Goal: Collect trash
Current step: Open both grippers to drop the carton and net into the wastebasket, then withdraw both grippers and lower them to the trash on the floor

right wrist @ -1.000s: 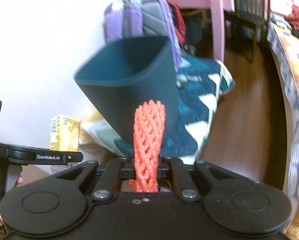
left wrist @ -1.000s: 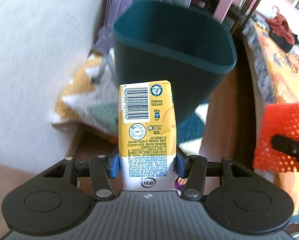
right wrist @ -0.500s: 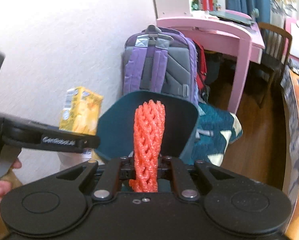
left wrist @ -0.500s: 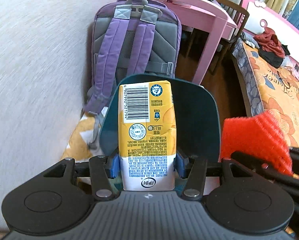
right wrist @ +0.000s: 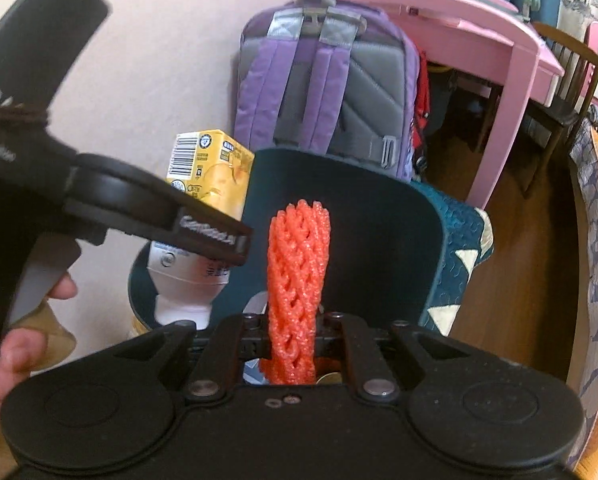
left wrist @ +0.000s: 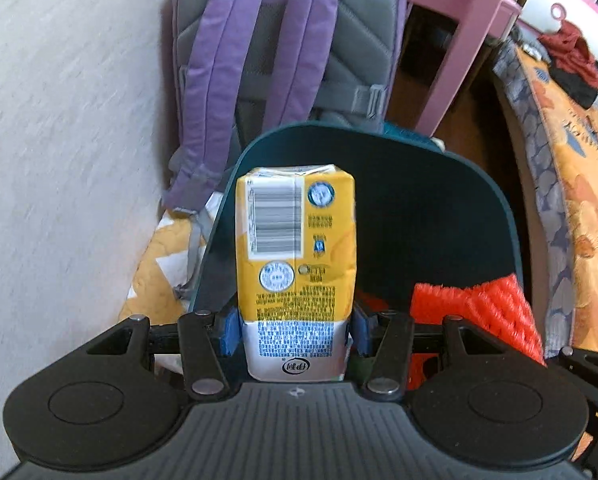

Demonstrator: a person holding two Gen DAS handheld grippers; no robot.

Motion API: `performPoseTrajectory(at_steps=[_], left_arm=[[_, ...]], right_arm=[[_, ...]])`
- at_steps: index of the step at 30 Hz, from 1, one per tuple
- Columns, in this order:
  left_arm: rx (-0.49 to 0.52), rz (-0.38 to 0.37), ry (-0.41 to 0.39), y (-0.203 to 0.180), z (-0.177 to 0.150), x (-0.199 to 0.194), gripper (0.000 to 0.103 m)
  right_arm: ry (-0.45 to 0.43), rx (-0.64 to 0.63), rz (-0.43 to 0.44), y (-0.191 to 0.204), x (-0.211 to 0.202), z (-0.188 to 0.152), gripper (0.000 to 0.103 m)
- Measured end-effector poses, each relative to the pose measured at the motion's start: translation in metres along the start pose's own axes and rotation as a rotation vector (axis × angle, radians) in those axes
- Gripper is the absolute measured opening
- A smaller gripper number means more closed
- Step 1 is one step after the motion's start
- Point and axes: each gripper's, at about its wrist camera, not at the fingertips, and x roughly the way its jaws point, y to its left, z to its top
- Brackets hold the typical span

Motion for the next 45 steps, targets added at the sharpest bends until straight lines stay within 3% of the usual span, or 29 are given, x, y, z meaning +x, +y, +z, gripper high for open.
performPoseTrajectory(at_steps=[8,13,16,20,29,38,45], left_arm=[[0.011,0.014,0.070,0.005,-0.011,0.029,0.052],[0.025,0.016,0.056,0.001,-0.013,0.028,0.053],[0.002,-0.010,0.042,0.002,-0.013,0.022,0.070],[0.010,-0.015,0.002,-0.002,-0.014,0.004,0.071],[0.014,-0.039,-0.075,-0.008,-0.032,-0.052,0.072],[0.072,-0.047,-0.178,-0.023,-0.068,-0.123,0.072],[0.089,-0.051,-0.231,-0.032,-0.104,-0.165,0.078]], right_arm=[[0.079,-0.038,-0.015,0.009,0.026,-0.014,0.018],[0.092,-0.042,-0.022,0.012,0.025,-0.018,0.025],[0.089,-0.040,-0.024,0.012,0.021,-0.019,0.036],[0.072,-0.039,-0.032,0.011,0.011,-0.019,0.046],[0.010,-0.018,-0.034,0.005,-0.040,-0.018,0.056],[-0.041,-0.029,0.021,0.001,-0.108,-0.027,0.063],[-0.069,-0.033,0.049,-0.004,-0.158,-0.044,0.068]])
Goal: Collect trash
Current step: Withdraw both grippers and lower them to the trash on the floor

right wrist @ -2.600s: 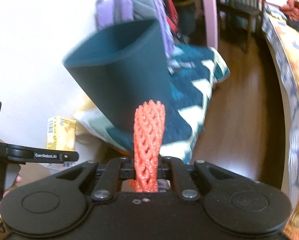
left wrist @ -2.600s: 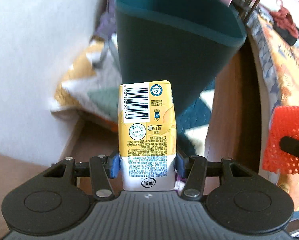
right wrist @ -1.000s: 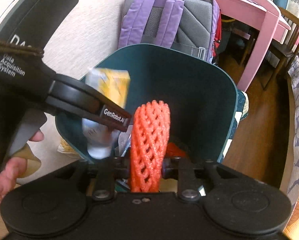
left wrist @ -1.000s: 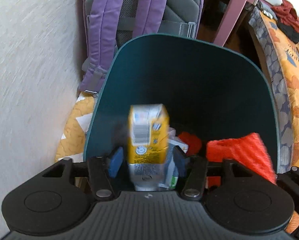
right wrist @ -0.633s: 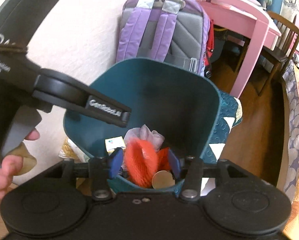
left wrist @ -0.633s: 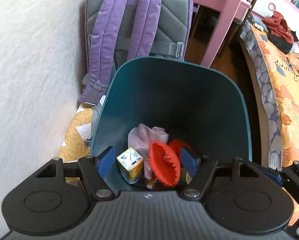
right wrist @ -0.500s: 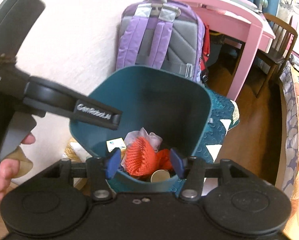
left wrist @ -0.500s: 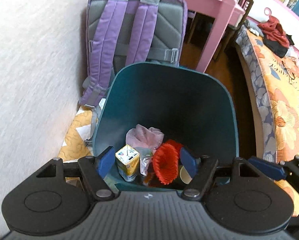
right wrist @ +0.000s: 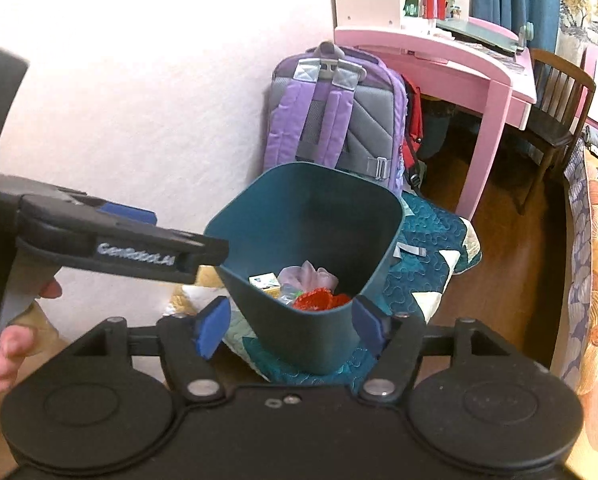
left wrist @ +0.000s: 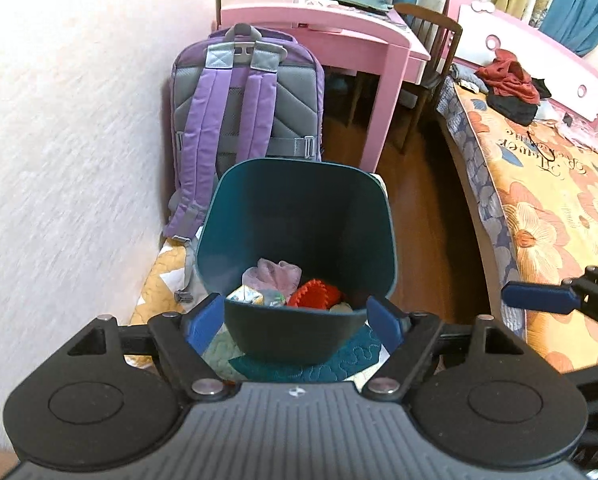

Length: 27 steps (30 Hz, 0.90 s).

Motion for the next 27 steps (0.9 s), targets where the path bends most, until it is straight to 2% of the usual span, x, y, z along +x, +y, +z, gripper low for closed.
performPoseTrajectory(at_steps=[7,14,17,21,27], left_arm=[[-0.001,0.002,-0.015,-0.011,-0.040,-0.033,0.081],[-0.034,-0.002,0.019,-0.008,-0.085,-0.030,0.082],[-0.043,-0.012,0.046,-0.005,-0.106,-0.013,0.083],[-0.047,-0.039,0.086,-0.004,-0.140,0.022,0.101],[-0.045,-0.052,0.166,-0.009,-0.209,0.097,0.101]], right_arm=[[-0.020,0.009,0.028,-0.004,-0.040,-0.026,0.077],[-0.028,0.025,0.020,-0.014,-0.055,-0.072,0.088],[-0.016,0.030,0.005,-0.021,-0.048,-0.096,0.091],[0.029,0.090,-0.007,-0.037,-0.023,-0.141,0.091],[0.137,0.164,-0.024,-0.060,0.039,-0.215,0.091]])
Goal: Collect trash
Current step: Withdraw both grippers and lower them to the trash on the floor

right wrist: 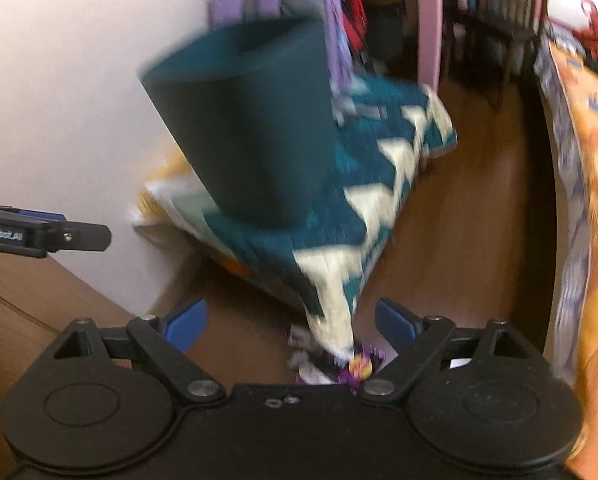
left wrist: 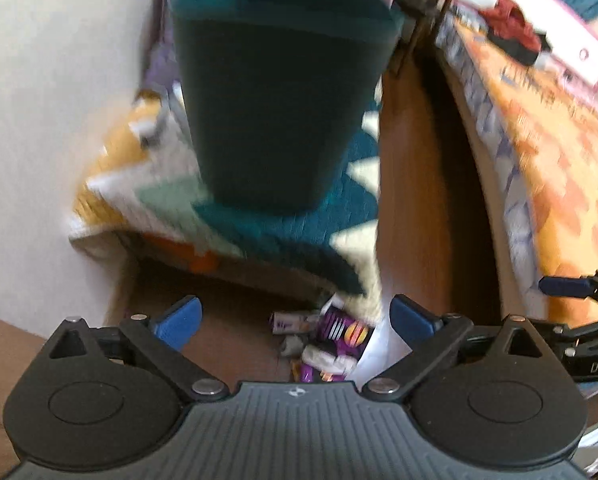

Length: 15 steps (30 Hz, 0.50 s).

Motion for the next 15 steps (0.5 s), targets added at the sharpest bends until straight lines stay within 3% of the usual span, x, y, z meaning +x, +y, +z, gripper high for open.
performPoseTrajectory(at_steps=[7,11,15], left_arm=[[0.038,0.021,0.107,-0.007,-0.083,0.119,0.101],[0.051,0.008,0.179,-0.008,-0.129,0.185,0.101],[0.075,0.003,0.207,-0.013,-0.165,0.237,0.101]], right_arm=[[0.089,0.017,-0.040,-0.030,0.106,-0.069,0.091],[0.150,0.002,-0.042,-0.043,0.173,-0.117,0.084],[0.195,-0.003,-0.039,-0.051,0.229,-0.152,0.084]])
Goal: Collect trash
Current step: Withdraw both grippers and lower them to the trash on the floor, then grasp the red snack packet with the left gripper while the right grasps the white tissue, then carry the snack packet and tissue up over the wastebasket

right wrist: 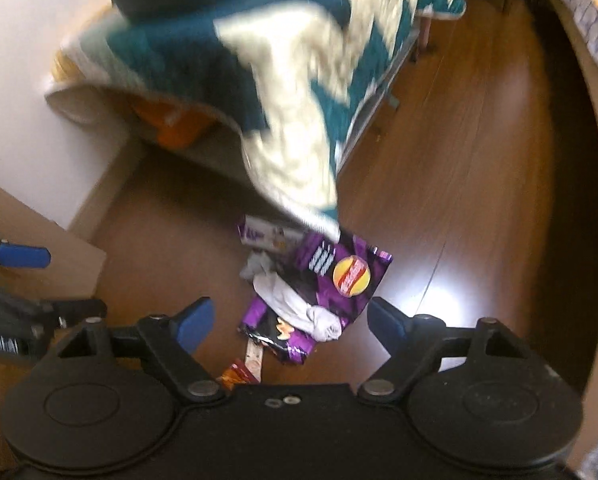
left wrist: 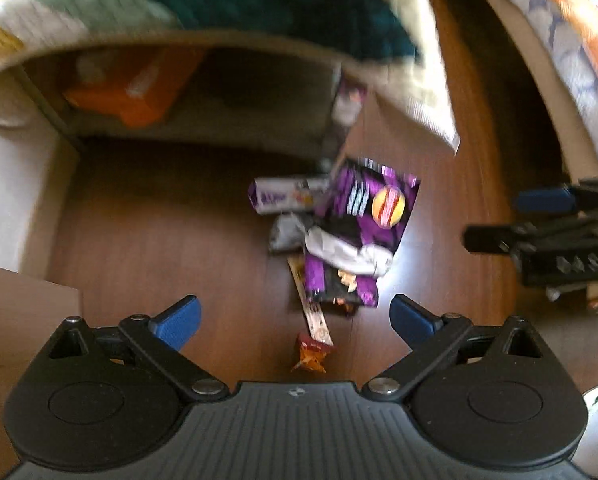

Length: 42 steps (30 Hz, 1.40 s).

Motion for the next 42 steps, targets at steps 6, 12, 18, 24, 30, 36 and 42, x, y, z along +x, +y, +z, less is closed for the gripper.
performPoseTrajectory(at_steps=[6,12,18,24,30,36,42], left_arm=[[0.058,0.011,0.054,-0.016,-0.036,0.094,0.101],[0.086,0.015,0.114,-0.023,-0.071,0.175,0.101],[0.132,0.010,0.136,-0.031,-0.090,0.227,0.101],[0.142,0.009,0.170,-0.034,-0.098,0.255,0.082],[0.136,0.019,0.213,-0.033,-0.100,0.263,0.041],[0.124,0.057,0.202,-0.027,-0.089,0.253,0.033],[0.086,0.060,0.187,-0.023,-0.071,0.210,0.033]], right_arm=[[0.073,-0.017,0.000,-0.009,0.101,-0.027,0.080],[0.130,0.052,-0.013,-0.028,0.186,-0.045,0.072],[0.120,0.211,-0.049,-0.055,0.233,-0.050,0.071],[0.151,0.286,-0.034,-0.065,0.258,-0.059,0.056],[0.166,0.297,-0.042,-0.070,0.259,-0.064,0.036],[0.171,0.236,-0.092,-0.058,0.256,-0.064,0.021],[0.136,0.183,-0.089,-0.041,0.206,-0.061,0.019]])
